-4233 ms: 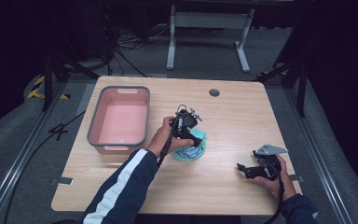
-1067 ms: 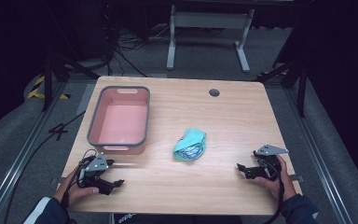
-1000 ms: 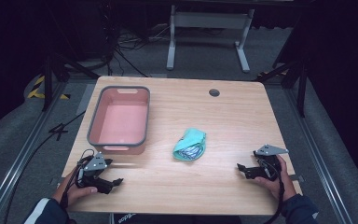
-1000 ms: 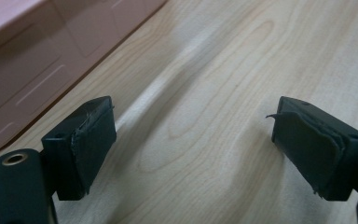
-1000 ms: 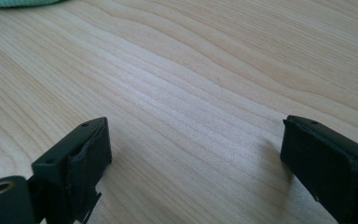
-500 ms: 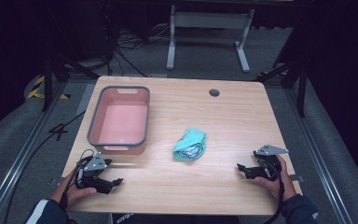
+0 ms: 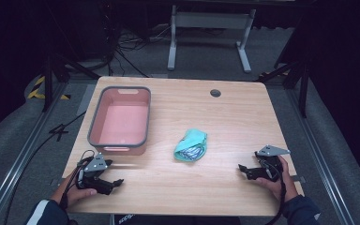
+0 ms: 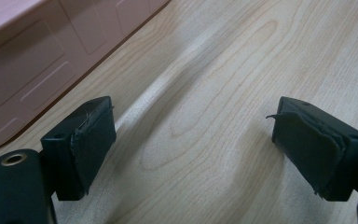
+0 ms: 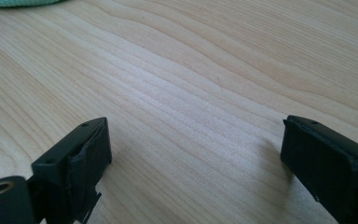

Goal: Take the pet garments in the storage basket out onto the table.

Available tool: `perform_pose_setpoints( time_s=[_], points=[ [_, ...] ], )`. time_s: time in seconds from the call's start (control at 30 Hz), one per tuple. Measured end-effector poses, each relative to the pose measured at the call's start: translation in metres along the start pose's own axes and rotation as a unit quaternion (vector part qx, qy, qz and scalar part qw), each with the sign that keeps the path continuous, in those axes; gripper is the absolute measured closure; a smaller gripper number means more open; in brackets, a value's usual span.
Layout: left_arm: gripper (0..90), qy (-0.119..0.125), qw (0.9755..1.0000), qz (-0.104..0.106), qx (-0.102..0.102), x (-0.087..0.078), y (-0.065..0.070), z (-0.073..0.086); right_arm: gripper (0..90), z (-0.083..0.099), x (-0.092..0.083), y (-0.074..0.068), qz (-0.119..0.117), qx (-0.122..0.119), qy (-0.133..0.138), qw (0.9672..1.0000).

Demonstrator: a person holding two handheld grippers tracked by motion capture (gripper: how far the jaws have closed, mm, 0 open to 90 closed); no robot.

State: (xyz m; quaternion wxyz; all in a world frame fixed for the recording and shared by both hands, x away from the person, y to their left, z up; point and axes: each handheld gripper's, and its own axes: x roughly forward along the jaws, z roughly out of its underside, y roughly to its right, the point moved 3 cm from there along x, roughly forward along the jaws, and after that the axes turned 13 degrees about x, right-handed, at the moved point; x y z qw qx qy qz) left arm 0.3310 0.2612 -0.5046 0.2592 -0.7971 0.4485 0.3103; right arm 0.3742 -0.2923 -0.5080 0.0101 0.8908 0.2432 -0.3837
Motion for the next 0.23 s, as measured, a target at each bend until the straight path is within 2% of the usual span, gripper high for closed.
perform_pose_setpoints(
  time_s=[0.23],
  points=[
    [13.5,0.0,1.0,-0.002,0.004,0.0001,-0.0006,-0.0001,8.8,0.0,0.0,0.0,0.0,0.0,0.0,1.0]
  ],
)
